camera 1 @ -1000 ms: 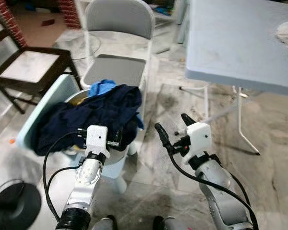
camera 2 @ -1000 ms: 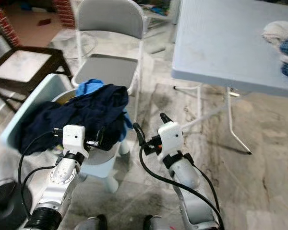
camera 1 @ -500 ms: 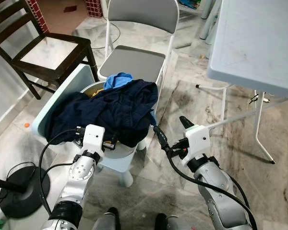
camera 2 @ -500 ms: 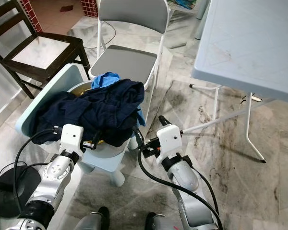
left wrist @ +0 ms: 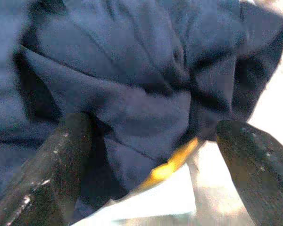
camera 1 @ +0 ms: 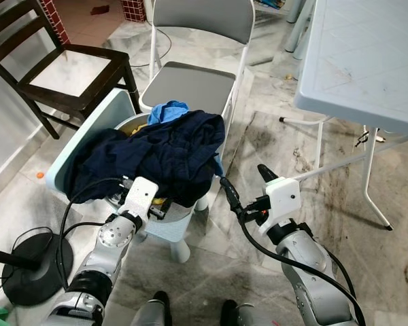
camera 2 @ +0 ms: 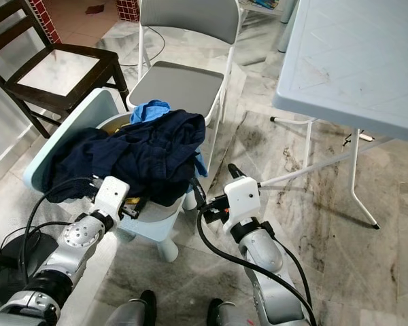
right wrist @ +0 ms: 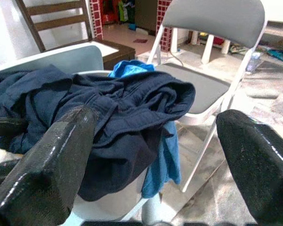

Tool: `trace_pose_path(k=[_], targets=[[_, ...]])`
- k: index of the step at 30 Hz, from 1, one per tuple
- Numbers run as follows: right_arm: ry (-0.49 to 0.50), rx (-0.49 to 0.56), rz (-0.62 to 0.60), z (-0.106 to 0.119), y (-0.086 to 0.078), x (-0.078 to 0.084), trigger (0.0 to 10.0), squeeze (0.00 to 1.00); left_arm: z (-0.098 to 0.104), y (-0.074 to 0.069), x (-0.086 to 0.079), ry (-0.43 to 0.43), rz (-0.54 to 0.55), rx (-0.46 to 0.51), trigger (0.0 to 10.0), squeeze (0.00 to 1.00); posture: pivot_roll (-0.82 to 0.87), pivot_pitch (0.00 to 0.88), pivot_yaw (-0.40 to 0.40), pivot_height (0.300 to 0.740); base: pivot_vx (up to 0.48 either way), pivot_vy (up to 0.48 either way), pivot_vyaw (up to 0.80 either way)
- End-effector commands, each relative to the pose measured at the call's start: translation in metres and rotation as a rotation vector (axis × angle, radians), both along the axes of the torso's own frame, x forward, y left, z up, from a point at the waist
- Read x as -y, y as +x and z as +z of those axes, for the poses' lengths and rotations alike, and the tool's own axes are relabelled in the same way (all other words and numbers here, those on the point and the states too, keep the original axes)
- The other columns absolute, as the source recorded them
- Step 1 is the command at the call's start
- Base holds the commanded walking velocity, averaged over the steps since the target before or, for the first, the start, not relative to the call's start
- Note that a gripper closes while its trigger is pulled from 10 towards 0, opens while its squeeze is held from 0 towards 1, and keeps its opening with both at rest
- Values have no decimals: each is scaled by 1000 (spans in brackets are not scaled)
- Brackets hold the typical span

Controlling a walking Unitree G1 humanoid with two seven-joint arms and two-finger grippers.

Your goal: Hang hanger

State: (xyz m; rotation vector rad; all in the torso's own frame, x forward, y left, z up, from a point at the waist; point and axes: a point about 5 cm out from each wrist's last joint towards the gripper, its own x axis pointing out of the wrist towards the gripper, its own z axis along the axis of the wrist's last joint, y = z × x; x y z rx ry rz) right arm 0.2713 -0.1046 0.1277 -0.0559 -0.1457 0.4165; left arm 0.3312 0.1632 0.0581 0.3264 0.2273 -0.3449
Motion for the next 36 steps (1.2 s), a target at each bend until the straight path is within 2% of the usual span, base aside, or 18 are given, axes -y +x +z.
trace_pose_path(k=[1,7,10,17,19,23,26,30,36], targets=[[5,-11,4,-1,-3,1,10000,0,-7,-2,-5,33,-13,-59,0,0,11,287,-39,740,0,0,0],[0,-12,-1,-1,-3,2,10000,0,1,6,-20,69,42,-39,0,0,4,292,-33,740,0,0,0],[-2,-14,-6,-2,-4,2,10000,0,10,10,-33,94,104,15,0,0,4,291,-32,740,0,0,0],[-4,-18,-3,-3,-5,1,10000,0,17,7,-55,67,234,105,0,0,14,295,-36,740,0,0,0],[-6,-18,4,-2,-3,0,10000,0,15,-1,-68,37,326,149,0,0,27,298,-44,740,0,0,0],[-9,-16,10,-2,-2,-1,10000,0,13,-6,-76,17,385,174,0,0,31,298,-48,740,0,0,0],[-16,-15,16,-2,-1,-1,10000,0,10,-17,-81,11,424,218,0,0,39,299,-50,740,0,0,0],[-18,-15,17,-2,-1,0,10000,0,-1,-32,-82,8,453,217,0,0,41,301,-52,740,0,0,0],[-24,-15,22,-3,0,-1,10000,0,-18,-49,-82,-11,506,164,0,0,44,300,-54,740,0,0,0]])
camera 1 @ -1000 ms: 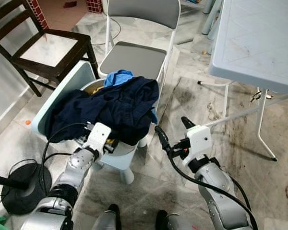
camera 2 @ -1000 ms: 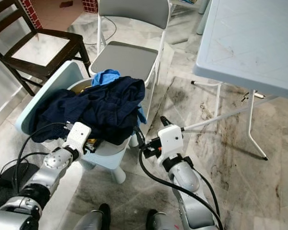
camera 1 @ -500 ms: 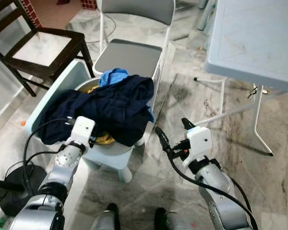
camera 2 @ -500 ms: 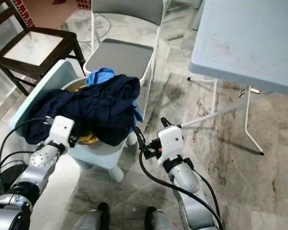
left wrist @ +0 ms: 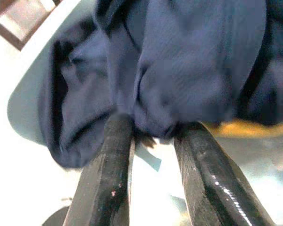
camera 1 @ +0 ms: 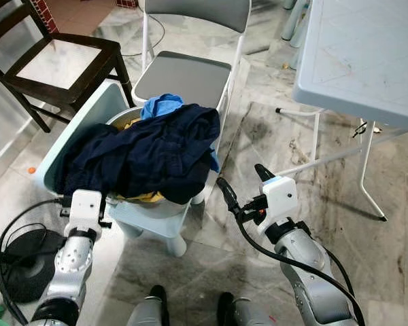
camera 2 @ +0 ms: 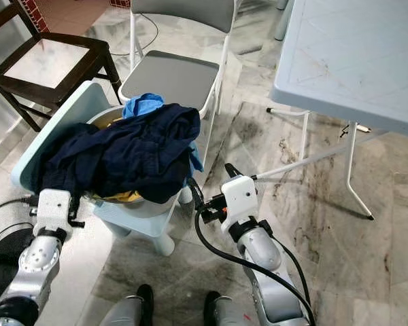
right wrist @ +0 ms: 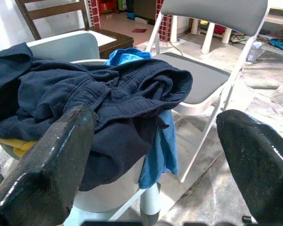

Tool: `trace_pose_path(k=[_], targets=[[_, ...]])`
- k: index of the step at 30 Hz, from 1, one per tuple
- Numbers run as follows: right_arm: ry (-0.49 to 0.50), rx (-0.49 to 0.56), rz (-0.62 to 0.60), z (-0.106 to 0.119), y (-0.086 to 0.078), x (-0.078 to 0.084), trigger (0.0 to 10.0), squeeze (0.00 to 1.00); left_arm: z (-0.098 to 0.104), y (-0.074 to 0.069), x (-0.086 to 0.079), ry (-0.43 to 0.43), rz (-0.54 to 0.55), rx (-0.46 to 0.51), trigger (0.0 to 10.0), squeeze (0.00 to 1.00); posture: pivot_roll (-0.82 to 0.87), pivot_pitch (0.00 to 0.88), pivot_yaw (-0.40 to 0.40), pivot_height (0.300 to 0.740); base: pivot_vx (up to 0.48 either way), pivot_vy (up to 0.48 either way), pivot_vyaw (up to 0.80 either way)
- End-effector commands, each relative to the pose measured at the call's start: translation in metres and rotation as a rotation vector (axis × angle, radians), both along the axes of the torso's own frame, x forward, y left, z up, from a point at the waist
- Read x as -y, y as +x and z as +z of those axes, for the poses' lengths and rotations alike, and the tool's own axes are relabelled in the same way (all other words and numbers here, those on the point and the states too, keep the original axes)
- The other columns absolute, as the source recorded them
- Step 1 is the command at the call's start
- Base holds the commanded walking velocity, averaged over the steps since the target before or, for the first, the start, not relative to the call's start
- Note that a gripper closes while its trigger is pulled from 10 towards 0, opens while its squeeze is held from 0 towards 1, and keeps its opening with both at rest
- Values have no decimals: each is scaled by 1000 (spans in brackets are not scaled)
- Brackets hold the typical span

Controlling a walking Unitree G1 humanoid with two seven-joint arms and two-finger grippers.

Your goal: Hang hanger

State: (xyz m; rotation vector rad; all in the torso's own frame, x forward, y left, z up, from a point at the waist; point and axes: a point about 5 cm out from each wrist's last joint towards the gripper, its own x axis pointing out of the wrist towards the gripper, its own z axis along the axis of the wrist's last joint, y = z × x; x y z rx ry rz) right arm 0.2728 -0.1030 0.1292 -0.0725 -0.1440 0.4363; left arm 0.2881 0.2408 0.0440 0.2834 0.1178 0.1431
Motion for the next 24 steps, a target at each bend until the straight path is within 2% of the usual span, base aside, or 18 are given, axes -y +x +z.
trace_pose_path(k=[1,4,5,6,7,8,11,15,17,24], targets=[[-8,-17,5,-4,-1,0,10000,0,-4,-6,-4,1,40,-16,0,0,44,300,-54,740,0,0,0],[-10,-18,5,-5,-1,0,10000,0,-3,-4,0,27,22,-13,0,0,45,298,-54,740,0,0,0],[-12,-20,6,-5,-1,0,10000,0,3,0,5,57,13,12,6000,0,44,298,-54,740,0,0,0],[-12,-20,6,-5,-1,0,10000,0,3,0,5,57,13,12,6000,0,44,298,-54,740,0,0,0],[-13,-21,6,-6,-1,0,10000,0,9,4,11,64,-11,49,10000,0,43,297,-55,740,0,0,0],[-15,-22,6,-6,-1,0,10000,0,17,9,16,66,-31,90,10000,1000,42,296,-53,740,0,0,0],[-14,-24,2,-6,-1,0,10000,0,29,14,22,99,-51,155,10000,1000,40,294,-49,740,0,0,0],[0,-35,-15,-7,-2,2,10000,0,38,14,28,100,-59,209,10000,1000,40,296,-49,740,0,0,0],[5,-41,-20,-8,-3,2,10000,0,44,11,38,99,-105,254,10000,1000,43,296,-48,740,0,0,0],[19,-51,-43,-10,-1,6,10000,0,48,-1,61,111,-211,297,10000,1000,51,297,-47,740,0,0,0]])
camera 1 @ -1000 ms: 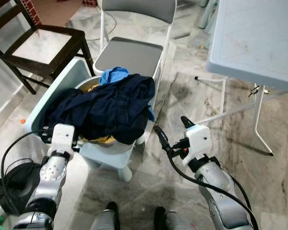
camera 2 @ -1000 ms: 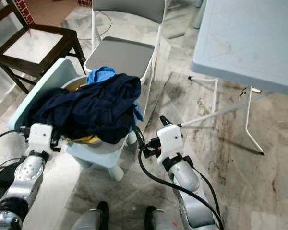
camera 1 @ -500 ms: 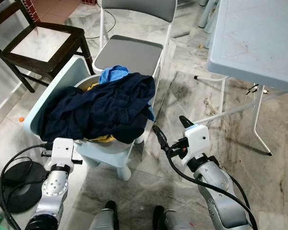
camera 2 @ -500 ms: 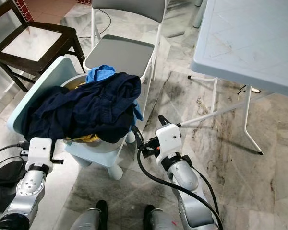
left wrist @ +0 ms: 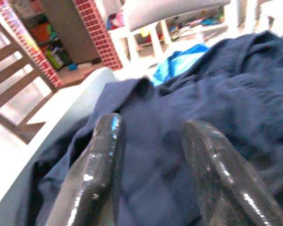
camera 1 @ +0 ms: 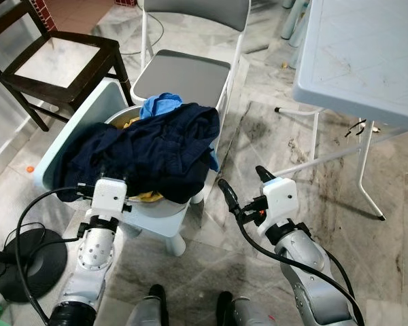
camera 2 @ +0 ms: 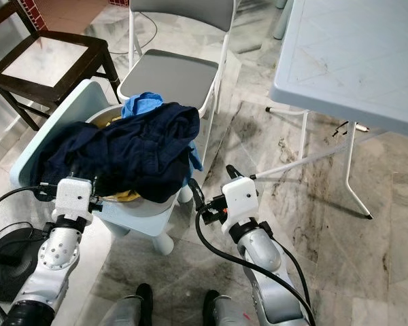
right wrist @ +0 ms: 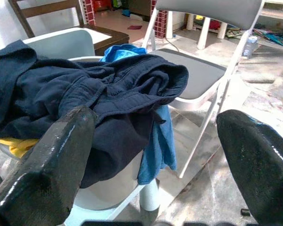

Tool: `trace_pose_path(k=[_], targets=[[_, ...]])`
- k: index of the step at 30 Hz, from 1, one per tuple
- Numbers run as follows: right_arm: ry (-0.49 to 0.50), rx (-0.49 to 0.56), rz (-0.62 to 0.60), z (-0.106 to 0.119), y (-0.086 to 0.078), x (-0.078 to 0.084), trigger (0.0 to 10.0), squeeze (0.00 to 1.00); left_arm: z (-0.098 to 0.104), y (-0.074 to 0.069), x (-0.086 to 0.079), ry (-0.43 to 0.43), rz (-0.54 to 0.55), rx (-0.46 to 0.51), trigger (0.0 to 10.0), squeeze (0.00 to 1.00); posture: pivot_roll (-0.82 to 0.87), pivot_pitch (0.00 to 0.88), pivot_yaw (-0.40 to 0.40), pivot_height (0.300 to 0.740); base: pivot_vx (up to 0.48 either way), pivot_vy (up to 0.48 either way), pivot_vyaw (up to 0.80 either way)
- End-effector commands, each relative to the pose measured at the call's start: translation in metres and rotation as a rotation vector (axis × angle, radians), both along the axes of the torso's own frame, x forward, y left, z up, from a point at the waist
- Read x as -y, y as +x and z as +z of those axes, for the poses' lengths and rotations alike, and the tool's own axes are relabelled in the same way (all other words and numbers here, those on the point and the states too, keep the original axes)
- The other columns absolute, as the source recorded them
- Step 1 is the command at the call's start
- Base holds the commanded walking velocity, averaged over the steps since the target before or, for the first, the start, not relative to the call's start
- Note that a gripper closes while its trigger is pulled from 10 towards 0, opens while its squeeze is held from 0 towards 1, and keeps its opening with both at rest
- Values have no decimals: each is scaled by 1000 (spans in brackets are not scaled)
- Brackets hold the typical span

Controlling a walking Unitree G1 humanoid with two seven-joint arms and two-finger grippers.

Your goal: Hang hanger

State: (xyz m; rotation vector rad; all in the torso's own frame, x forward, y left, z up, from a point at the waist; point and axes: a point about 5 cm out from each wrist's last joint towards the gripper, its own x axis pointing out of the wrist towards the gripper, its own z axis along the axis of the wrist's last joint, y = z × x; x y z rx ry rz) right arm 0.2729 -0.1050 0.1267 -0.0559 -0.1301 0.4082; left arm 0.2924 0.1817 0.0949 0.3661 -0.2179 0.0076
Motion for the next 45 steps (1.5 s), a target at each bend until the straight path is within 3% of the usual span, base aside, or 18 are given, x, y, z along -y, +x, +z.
trace_pose_path(k=[1,7,12,13,20,45], targets=[[4,-34,-18,-7,-1,4,10000,0,-2,-7,4,24,-39,-4,10000,1000,52,296,-47,740,0,0,0],[0,-31,-41,-7,0,10,10000,0,3,-15,8,38,-78,11,10000,1000,53,288,-43,740,0,0,0],[7,-34,-68,-8,0,15,10000,0,6,-12,8,-13,-79,-15,10000,1000,53,286,-48,740,0,0,0],[5,-32,-68,-8,-1,17,10000,0,10,-12,9,-31,-87,-12,10000,0,54,287,-47,740,0,0,0],[-4,-21,-68,-7,0,18,10000,0,12,-14,9,-54,-90,-22,10000,0,56,287,-46,740,0,0,0],[-12,-1,-38,-4,-1,14,10000,0,3,-13,19,-76,-109,-88,10000,0,39,291,-52,740,297,0,0]])
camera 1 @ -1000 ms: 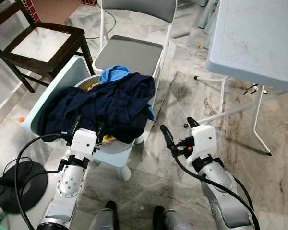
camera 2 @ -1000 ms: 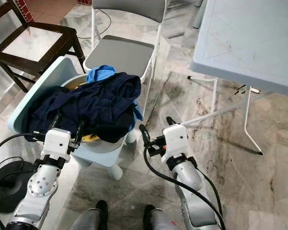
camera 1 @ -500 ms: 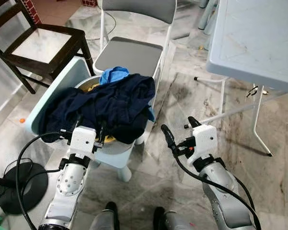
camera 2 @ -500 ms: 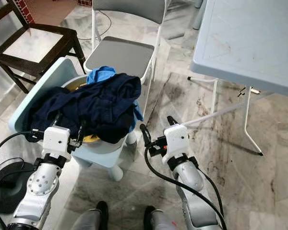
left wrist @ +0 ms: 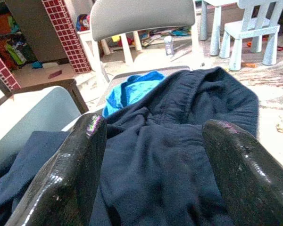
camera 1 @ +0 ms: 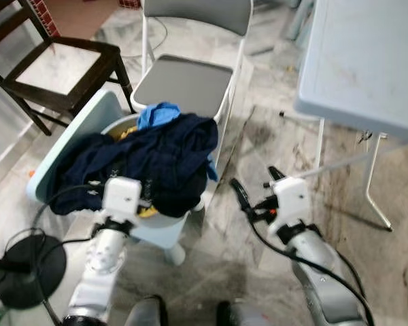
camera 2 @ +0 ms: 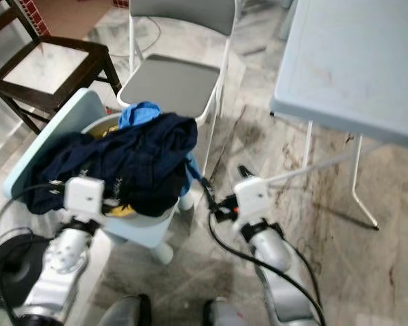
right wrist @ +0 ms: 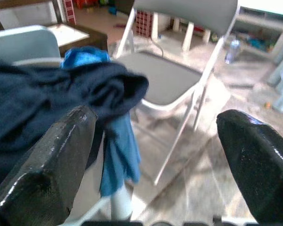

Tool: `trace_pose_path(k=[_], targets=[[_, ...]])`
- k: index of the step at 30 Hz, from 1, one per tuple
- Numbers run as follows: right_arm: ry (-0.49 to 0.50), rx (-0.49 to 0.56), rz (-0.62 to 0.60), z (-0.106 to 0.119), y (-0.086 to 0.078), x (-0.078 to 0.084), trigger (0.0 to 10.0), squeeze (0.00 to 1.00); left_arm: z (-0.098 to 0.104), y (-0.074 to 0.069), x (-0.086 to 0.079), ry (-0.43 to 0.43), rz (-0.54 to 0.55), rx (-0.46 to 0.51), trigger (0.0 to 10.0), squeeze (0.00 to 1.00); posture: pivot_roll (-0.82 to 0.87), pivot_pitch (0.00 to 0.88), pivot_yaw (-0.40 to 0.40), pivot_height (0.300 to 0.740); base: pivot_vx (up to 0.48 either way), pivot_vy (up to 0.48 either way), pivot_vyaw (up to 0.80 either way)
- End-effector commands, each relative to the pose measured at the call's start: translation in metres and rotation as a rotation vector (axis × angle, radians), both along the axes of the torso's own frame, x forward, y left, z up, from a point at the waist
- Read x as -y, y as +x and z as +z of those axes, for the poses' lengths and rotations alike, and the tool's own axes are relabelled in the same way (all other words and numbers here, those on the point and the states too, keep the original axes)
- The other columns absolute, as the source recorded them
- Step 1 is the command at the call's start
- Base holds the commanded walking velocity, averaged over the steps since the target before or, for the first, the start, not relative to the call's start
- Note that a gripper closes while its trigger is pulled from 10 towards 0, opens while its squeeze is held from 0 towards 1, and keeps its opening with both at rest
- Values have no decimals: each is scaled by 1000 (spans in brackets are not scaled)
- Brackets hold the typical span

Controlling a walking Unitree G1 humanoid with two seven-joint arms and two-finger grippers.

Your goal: Hang hanger

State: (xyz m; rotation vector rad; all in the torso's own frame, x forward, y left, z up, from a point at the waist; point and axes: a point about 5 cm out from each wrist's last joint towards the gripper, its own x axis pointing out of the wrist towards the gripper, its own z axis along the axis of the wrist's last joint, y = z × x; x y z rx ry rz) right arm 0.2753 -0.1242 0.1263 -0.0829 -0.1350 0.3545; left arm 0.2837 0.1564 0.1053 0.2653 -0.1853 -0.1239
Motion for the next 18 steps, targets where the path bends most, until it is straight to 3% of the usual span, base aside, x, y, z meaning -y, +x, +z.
trace_pose_path(k=[1,6,15,18], targets=[[10,-12,18,-3,-4,-5,10000,0,-8,-4,-6,13,28,-34,10000,0,39,291,-53,740,0,0,0],[-5,-8,40,-4,-5,-7,10000,0,-12,-4,-5,17,54,-45,10000,0,41,291,-55,740,0,0,0],[-5,-10,53,-4,-4,-10,10000,0,-25,-4,-5,61,70,-101,10000,0,43,287,-57,740,0,0,715],[0,-14,49,-4,-3,-10,10000,0,-31,-3,-2,89,37,-131,10000,0,41,285,-57,740,0,0,0]])
